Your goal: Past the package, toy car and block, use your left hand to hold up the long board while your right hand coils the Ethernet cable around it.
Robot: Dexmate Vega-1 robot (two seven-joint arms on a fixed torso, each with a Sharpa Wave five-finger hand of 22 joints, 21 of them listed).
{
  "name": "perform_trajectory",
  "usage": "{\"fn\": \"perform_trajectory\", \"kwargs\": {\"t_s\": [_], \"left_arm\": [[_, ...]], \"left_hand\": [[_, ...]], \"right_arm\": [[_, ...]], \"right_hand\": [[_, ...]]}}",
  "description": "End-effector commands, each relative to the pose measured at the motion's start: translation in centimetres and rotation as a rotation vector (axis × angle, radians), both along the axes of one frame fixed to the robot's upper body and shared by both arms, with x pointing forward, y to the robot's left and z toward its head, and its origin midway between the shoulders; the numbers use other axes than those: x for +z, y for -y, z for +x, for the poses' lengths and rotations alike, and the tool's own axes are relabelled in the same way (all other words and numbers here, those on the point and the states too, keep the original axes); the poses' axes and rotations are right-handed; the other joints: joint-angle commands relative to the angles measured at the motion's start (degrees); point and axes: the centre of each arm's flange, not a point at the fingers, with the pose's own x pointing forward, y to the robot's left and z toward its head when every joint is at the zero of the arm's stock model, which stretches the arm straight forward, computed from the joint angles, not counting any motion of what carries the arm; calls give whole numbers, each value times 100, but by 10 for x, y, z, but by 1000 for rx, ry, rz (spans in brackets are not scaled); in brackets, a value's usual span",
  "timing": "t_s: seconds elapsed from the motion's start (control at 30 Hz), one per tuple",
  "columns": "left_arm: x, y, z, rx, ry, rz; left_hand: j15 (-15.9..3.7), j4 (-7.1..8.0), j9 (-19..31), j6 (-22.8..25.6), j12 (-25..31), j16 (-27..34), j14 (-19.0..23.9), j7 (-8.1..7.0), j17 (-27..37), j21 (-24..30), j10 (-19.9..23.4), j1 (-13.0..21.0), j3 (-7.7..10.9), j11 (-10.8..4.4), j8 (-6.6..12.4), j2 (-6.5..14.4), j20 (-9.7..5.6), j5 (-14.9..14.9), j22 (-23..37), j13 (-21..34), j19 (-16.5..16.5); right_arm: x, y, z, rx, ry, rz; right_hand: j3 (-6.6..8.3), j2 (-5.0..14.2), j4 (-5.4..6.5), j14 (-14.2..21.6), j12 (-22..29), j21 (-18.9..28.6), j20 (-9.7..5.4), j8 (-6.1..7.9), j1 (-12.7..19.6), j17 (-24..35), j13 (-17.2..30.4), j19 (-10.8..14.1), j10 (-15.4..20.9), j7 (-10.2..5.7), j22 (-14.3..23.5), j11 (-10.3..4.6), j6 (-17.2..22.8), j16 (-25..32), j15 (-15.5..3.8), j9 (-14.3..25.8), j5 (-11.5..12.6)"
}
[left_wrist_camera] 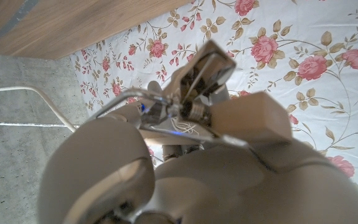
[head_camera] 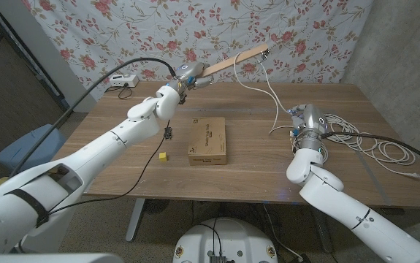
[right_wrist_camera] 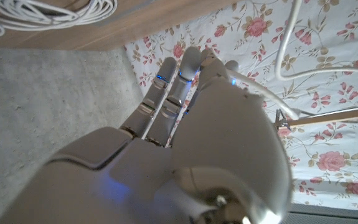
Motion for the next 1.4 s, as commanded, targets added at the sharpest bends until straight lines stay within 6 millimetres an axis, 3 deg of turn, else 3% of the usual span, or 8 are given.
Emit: {"fn": "perform_trajectory", "kwargs": {"t_s": [0.03, 0.53, 1.07, 1.2, 1.4], "left_arm": [[9, 9, 9, 32, -16, 68], [15, 16, 20, 56, -51, 109], [19, 24, 25, 73, -72, 130], [20, 29, 28, 58, -83, 165], [20, 39, 30, 32, -100, 236]], "left_hand": [[-13, -20, 5, 31, 34, 67, -30, 14, 19, 5, 35, -112, 3, -14, 51, 251, -148, -12, 11, 17, 40], [-5, -24, -12, 25, 35, 129, -45, 10, 27, 16, 35, -100, -2, -9, 80, 257, -156, -34, 37, 18, 40], [-30, -30, -43, 14, 40, 215, -71, 37, 37, 19, 53, -82, -3, -8, 111, 271, -167, -61, 48, 19, 66], [-28, -31, -50, 4, 40, 236, -83, 19, 38, 17, 57, -78, -5, -19, 116, 270, -176, -69, 53, 20, 67], [-32, -28, -82, -5, 39, 261, -128, 4, 41, 13, 55, -77, -11, -25, 115, 263, -178, -79, 70, 20, 47]], "right_arm": [[-17, -29, -50, -213, 244, -25], [22, -72, -104, -352, 497, -285], [26, -75, -147, -436, 657, -352], [35, -75, -157, -430, 712, -372], [64, -75, -151, -381, 782, -444]], "right_hand": [[-50, 51, 3, 54, -2, 56, -831, -11, 14, -1, 387, 3, 784, -25, -6, 387, 18, -23, -372, 14, 24], [-127, 61, 25, 63, -53, 97, -856, -51, 14, -12, 382, -16, 774, -86, -29, 367, 23, -97, -374, 1, 37], [-206, 63, 43, 87, -79, 133, -865, -62, 18, -5, 397, -45, 795, -134, -46, 320, 56, -152, -376, 12, 54], [-231, 62, 51, 99, -84, 143, -870, -60, 12, 2, 399, -54, 811, -155, -50, 316, 72, -162, -374, 19, 60], [-277, 60, 56, 117, -115, 170, -874, -63, 21, 4, 382, -62, 824, -157, -56, 300, 121, -191, -377, 8, 77]]}}
